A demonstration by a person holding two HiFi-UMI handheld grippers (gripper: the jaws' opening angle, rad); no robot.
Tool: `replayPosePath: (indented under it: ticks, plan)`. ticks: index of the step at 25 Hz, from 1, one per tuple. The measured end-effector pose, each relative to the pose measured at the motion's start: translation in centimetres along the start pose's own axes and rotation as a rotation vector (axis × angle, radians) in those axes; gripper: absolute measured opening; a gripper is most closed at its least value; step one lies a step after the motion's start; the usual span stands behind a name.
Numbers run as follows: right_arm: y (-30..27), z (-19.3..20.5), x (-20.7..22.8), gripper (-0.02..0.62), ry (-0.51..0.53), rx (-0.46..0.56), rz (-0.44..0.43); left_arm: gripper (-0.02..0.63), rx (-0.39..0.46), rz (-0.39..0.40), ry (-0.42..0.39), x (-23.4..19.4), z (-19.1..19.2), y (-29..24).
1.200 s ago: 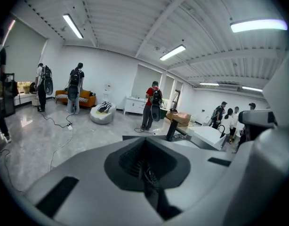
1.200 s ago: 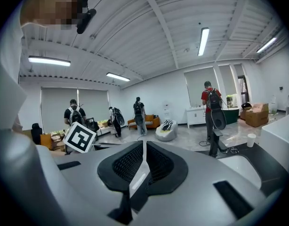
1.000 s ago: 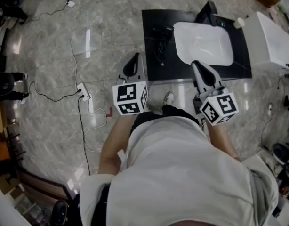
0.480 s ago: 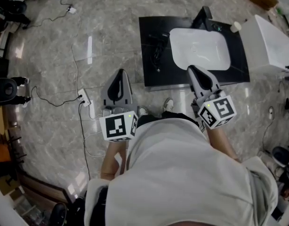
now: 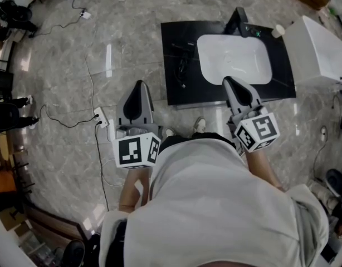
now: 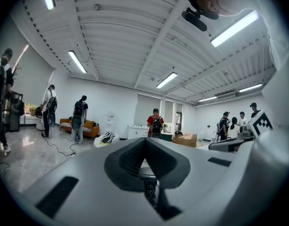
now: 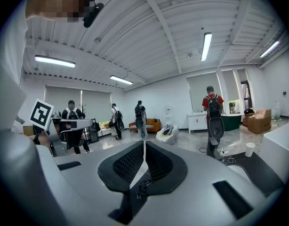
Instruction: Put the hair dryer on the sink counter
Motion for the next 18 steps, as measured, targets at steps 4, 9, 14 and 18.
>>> replayPosePath:
  ticks: [4, 9, 14, 18]
  plan:
    - [0.1, -0.4, 0.8, 0.043, 0.0, 0.018, 0.0, 0.002, -0.034, -0.004, 0.04, 0.0, 1.7, -0.9]
    - [1.0, -0.7, 2.2, 0.041, -0.003, 0.028, 0.013, 0.002, -0.049, 0.014, 0.04, 1.1, 2.3, -2.1]
    - [2.0, -0.3, 3.8, 0.04, -0.012, 0.024, 0.045, 0.002, -0.073, 0.028, 0.105, 1.9, 3.0, -3.7]
    - [2.1, -0.6, 5.0, 0.04, -0.002, 0.032, 0.057, 0.002, -0.086, 0.032, 0.119, 2.7, 3.6, -4.7]
Point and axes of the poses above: the fingertips, and each gripper's own axes: y backward along the fingers, x to its right, z out of its underside, the point moved 1 cm from there along y, backward along the fingers, and after that the axes turned 7 degrees about x, right-handed, at the moved point
